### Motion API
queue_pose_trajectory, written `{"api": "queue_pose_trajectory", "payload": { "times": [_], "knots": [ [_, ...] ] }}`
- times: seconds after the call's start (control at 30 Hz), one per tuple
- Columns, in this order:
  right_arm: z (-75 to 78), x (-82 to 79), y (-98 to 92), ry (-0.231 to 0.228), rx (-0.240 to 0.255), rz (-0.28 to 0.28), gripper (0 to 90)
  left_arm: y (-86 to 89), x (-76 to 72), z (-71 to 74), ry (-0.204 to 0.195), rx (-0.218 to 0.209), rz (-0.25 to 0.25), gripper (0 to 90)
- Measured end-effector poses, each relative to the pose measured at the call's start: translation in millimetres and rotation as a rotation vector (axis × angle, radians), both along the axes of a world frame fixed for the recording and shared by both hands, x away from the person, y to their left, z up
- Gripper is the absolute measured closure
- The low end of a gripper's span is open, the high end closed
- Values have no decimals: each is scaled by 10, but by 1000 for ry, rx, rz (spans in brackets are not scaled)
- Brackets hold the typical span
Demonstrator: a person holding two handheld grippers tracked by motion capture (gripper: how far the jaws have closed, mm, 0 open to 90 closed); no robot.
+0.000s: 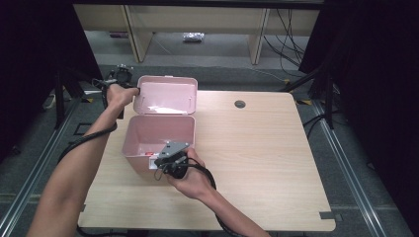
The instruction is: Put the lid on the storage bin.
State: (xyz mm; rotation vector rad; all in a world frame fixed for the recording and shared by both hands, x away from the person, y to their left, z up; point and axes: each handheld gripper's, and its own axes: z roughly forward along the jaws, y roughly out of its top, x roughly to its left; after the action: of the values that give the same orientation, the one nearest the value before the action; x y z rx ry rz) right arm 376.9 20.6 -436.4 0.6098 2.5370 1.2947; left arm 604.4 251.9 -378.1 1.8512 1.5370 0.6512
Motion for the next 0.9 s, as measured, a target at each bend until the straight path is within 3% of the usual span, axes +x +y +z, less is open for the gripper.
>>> {"api": "queue_pose_trajectory", "payload": {
  "times": [0.9],
  "knots": [
    [7, 6, -3, 7, -3, -5, 900, 24, -163, 143, -96, -1, -14, 859]
  ]
}}
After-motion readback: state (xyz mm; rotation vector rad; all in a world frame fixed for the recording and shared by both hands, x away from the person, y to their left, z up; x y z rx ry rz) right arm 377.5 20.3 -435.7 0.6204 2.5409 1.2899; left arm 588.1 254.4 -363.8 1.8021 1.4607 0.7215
